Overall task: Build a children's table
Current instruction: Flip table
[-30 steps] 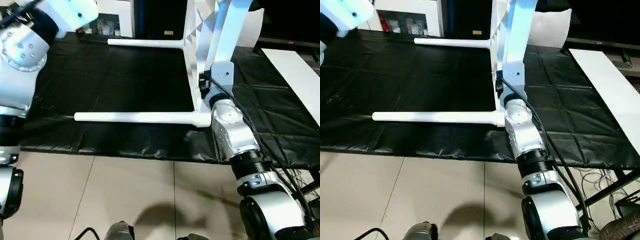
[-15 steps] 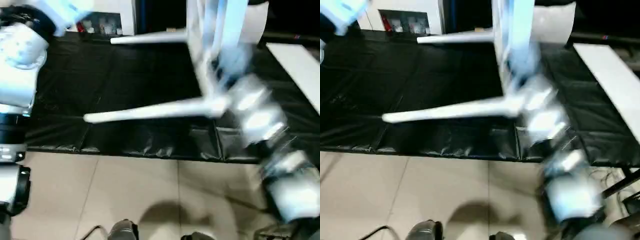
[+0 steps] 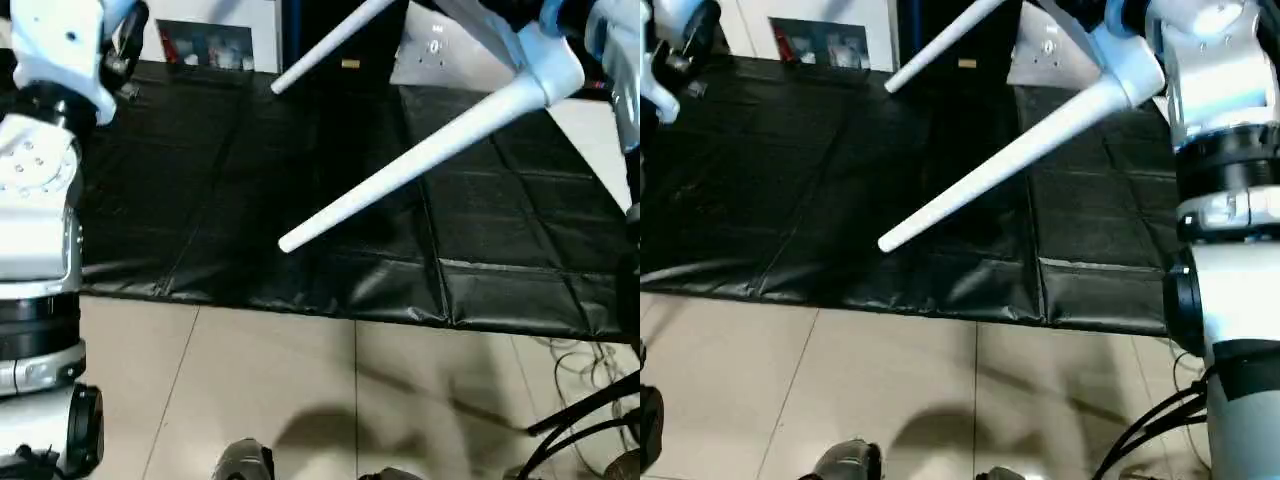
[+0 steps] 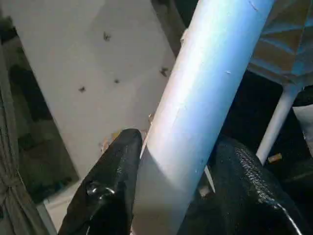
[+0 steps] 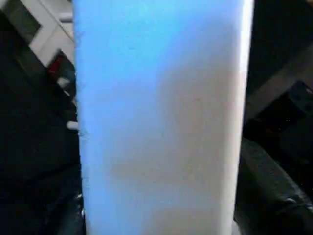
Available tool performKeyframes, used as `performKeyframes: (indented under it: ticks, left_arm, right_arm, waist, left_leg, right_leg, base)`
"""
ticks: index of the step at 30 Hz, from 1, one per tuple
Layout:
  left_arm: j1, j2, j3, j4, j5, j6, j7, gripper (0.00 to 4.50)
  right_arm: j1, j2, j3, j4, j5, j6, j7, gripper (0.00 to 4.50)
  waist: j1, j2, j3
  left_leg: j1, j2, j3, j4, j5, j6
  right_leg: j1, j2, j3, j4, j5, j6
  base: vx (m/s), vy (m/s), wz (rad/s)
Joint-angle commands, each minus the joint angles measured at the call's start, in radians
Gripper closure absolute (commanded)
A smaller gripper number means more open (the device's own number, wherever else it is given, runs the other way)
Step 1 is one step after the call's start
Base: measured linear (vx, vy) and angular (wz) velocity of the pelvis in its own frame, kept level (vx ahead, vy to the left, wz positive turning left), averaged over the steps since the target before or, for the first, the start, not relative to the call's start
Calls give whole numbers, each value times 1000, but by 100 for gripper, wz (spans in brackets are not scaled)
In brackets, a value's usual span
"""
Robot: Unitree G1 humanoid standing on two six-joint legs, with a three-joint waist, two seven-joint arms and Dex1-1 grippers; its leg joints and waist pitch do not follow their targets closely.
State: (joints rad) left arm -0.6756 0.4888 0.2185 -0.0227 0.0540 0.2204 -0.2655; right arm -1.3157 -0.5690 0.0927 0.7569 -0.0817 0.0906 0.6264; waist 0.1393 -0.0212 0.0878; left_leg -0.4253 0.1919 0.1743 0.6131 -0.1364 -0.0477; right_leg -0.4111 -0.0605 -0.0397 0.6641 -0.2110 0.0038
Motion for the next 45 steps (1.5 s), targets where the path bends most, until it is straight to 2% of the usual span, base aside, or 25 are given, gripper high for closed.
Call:
performKeyframes:
  ticks: [1,9,14,15,16,18,20,21,22,24,25,26,28,29,30,31,32,33,34,35,36,37,39,42,45]
  left_arm:
    - [14,-39,-16,11,-59,54,9,253]
    - [28,-75,4,-5,-79,126,19,253]
    - [33,-90,4,8,-73,135,29,253]
    - [33,-93,4,16,-71,131,29,253]
    - [33,-93,4,16,-71,131,29,253]
    - [30,-92,3,27,-68,124,25,255]
    - [30,-92,2,29,-67,122,23,257]
    - [27,-87,-1,37,-61,115,20,257]
    - [27,-87,-1,37,-61,115,20,259]
    - [25,-80,-6,48,-51,103,16,262]
    - [22,-70,-7,60,-43,88,12,262]
    - [22,-70,-7,60,-43,88,12,264]
    - [22,-62,-6,70,-38,79,9,265]
    - [21,-61,-4,72,-38,78,8,267]
    - [21,-58,-1,77,-38,74,6,268]
    - [21,-58,-1,77,-38,74,6,268]
    - [21,-56,0,80,-38,72,5,268]
    - [20,-49,0,93,-37,64,1,269]
    - [20,-49,0,93,-37,64,1,270]
    - [18,-46,-2,101,-37,56,0,270]
    - [16,-43,-4,110,-38,47,-1,271]
    - [11,-40,-7,125,-43,25,-9,272]
    - [11,-39,-9,136,-42,17,-12,273]
    - [15,-34,-12,145,-41,10,-17,275]
    - [22,-31,-15,153,-44,-1,-26,275]
  right_arm:
    - [-15,28,33,4,24,-47,71,131]
    - [-40,50,10,54,26,-109,100,51]
    - [-36,64,-11,43,60,-268,128,8]
    - [-37,80,-54,21,111,-313,132,4]
    - [-37,80,-54,21,111,-313,132,4]
    - [-44,101,-132,-15,198,-344,139,0]
    - [-45,104,-150,-21,217,-347,139,0]
    - [-45,109,-203,-37,273,-330,131,0]
    - [-45,109,-203,-37,273,-330,131,0]
    - [-40,115,-275,-56,352,-305,113,0]
    - [-10,114,-371,-81,453,-254,82,0]
    - [-10,114,-371,-81,453,-254,82,0]
    - [55,108,-428,-120,533,-187,106,0]
    - [88,106,-430,-145,555,-164,137,0]
    - [177,107,-435,-211,613,-112,210,0]
    - [177,107,-435,-211,613,-112,210,0]
    - [237,111,-440,-252,653,-72,239,0]
    - [391,123,-431,-319,690,-20,282,0]
    - [391,123,-431,-319,690,-20,282,0]
    - [459,125,-416,-344,689,-1,305,0]
    - [516,126,-404,-362,687,18,322,0]
    - [600,132,-383,-359,677,43,350,0]
    - [672,140,-357,-335,655,48,373,0]
    - [716,148,-336,-292,611,39,346,0]
    - [712,155,-331,-238,555,34,240,0]
  waist:
    - [-18,-7,-78]
    - [-28,-5,-76]
    - [-29,-5,-76]
    - [-30,-4,-75]
    - [-30,-4,-75]
    - [-30,1,-77]
    - [-28,0,-77]
    - [-27,2,-77]
    - [-27,3,-76]
    - [-24,1,-78]
    - [-24,1,-77]
    - [-23,0,-77]
    - [-18,2,-78]
    - [-17,2,-75]
    - [-20,0,-77]
    - [-10,6,-77]
    - [-17,1,-77]
    - [-11,7,-81]
    - [-10,5,-82]
    - [-15,-1,-88]
    - [-9,3,-90]
    - [-10,-2,-88]
    - [-9,0,-83]
    - [-13,1,-80]
    - [-13,4,-75]
  left_leg:
    - [45,31,-11,-61,-358,-56]
    - [47,29,-13,-60,-388,-55]
    - [46,30,-14,-60,-405,-49]
    - [45,30,-14,-60,-405,-46]
    - [45,30,-14,-60,-405,-46]
    - [47,31,-15,-61,-402,-33]
    - [49,33,-15,-63,-404,-33]
    - [50,33,-15,-64,-407,-35]
    - [51,32,-15,-65,-411,-36]
    - [48,31,-16,-67,-403,-38]
    - [50,31,-16,-68,-403,-37]
    - [51,30,-15,-67,-402,-33]
    - [49,30,-15,-69,-384,-36]
    - [50,31,-15,-71,-395,-41]
    - [47,28,-16,-71,-392,-42]
    - [53,32,-16,-73,-386,-34]
    - [49,31,-18,-75,-386,-37]
    - [56,33,-18,-79,-381,-36]
    - [60,34,-18,-79,-383,-35]
    - [49,31,-22,-80,-349,-35]
    - [53,33,-20,-79,-342,-33]
    - [51,31,-18,-78,-328,-27]
    - [52,32,-18,-79,-361,-29]
    - [51,33,-21,-81,-382,-41]
    - [62,34,-22,-80,-421,-59]
  right_leg:
    - [21,-66,37,-94,-312,-155]
    - [15,-66,37,-98,-328,-156]
    - [15,-68,36,-99,-335,-151]
    - [14,-67,36,-100,-332,-152]
    - [14,-67,36,-100,-332,-152]
    - [14,-65,36,-99,-313,-155]
    - [13,-63,35,-98,-298,-160]
    - [12,-62,35,-97,-293,-164]
    - [12,-62,36,-97,-293,-165]
    - [16,-61,34,-95,-269,-164]
    - [17,-61,34,-96,-268,-161]
    - [17,-61,35,-97,-265,-157]
    - [20,-61,34,-95,-243,-157]
    - [18,-62,33,-98,-255,-154]
    - [25,-62,32,-98,-257,-155]
    - [25,-67,35,-105,-244,-143]
    - [28,-67,33,-103,-245,-147]
    - [30,-67,30,-109,-245,-148]
    - [29,-67,30,-110,-240,-151]
    - [42,-68,27,-105,-214,-165]
    - [40,-69,25,-105,-212,-169]
    - [39,-70,26,-107,-216,-173]
    - [34,-73,26,-117,-297,-162]
    - [30,-75,26,-118,-332,-163]
    - [18,-77,28,-126,-393,-156]
  base:
    - [0,0,0]
    - [0,0,0]
    - [0,0,0]
    - [0,0,0]
    - [0,0,0]
    - [0,0,0]
    - [0,0,0]
    - [0,0,0]
    - [0,0,0]
    - [0,0,0]
    - [0,0,0]
    - [0,0,0]
    - [0,0,0]
    - [0,0,0]
    - [0,0,0]
    - [0,0,0]
    - [0,0,0]
    - [0,0,0]
    - [0,0,0]
    - [0,0,0]
    - [0,0,0]
    - [0,0,0]
    - [0,0,0]
    - [0,0,0]
    - [0,0,0]
